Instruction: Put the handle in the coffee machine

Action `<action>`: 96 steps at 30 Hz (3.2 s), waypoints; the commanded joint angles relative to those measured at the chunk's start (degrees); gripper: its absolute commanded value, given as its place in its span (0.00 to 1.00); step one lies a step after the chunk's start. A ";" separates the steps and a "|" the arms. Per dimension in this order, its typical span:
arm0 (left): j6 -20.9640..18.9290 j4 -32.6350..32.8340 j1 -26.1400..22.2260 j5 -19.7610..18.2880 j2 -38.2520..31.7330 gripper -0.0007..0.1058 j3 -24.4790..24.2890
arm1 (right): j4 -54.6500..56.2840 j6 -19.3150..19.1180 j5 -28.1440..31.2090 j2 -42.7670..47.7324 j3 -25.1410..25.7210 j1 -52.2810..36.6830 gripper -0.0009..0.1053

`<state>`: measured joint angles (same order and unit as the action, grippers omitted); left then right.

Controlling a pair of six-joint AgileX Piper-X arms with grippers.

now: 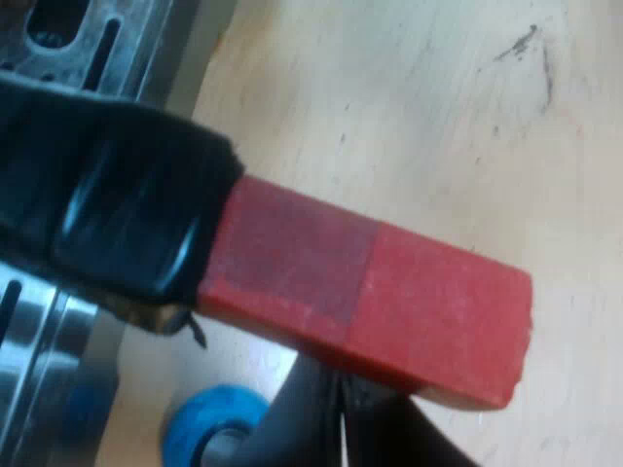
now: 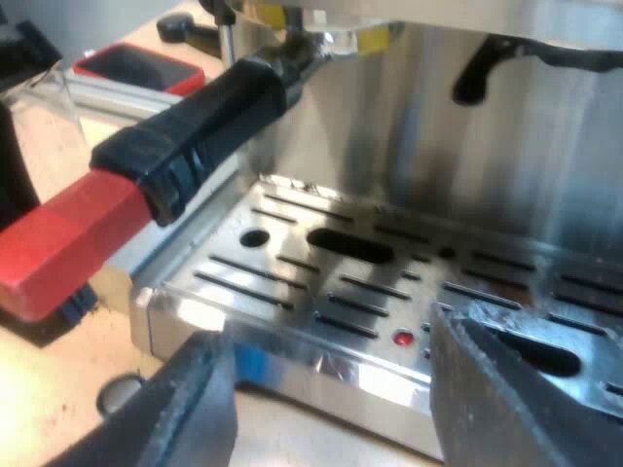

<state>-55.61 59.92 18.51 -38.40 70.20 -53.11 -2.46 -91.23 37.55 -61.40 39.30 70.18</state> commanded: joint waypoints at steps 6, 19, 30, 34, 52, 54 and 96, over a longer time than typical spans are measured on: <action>-3.29 -7.50 2.93 -6.89 -0.81 0.01 -0.56 | 6.73 -0.03 -0.53 8.07 -0.12 0.09 0.47; -6.30 -13.80 2.81 -7.63 -0.81 0.01 -0.72 | 7.59 -0.03 -5.59 8.83 -0.12 0.09 0.55; -3.68 -3.05 -0.69 0.98 -5.68 0.01 -0.72 | 7.96 -0.20 -5.75 8.83 2.07 -0.01 0.57; -2.77 -0.17 -7.10 2.91 -10.27 0.01 -0.56 | 7.95 -0.20 -8.08 8.83 2.05 -0.01 0.57; -14.23 2.65 -23.06 3.65 -26.30 0.80 -3.10 | 21.57 -0.20 -18.41 8.61 11.74 -9.66 0.57; -18.34 1.56 -23.64 3.65 -26.88 0.83 -4.70 | 23.43 -0.30 -18.47 8.61 12.79 -10.87 0.57; -26.77 4.54 -24.04 13.04 -58.88 0.88 -5.20 | 57.23 -7.83 -21.56 40.14 17.76 -69.53 0.57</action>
<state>-81.86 64.05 -5.39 -25.24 11.83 -58.42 54.64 -98.15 16.11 -21.32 56.78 0.87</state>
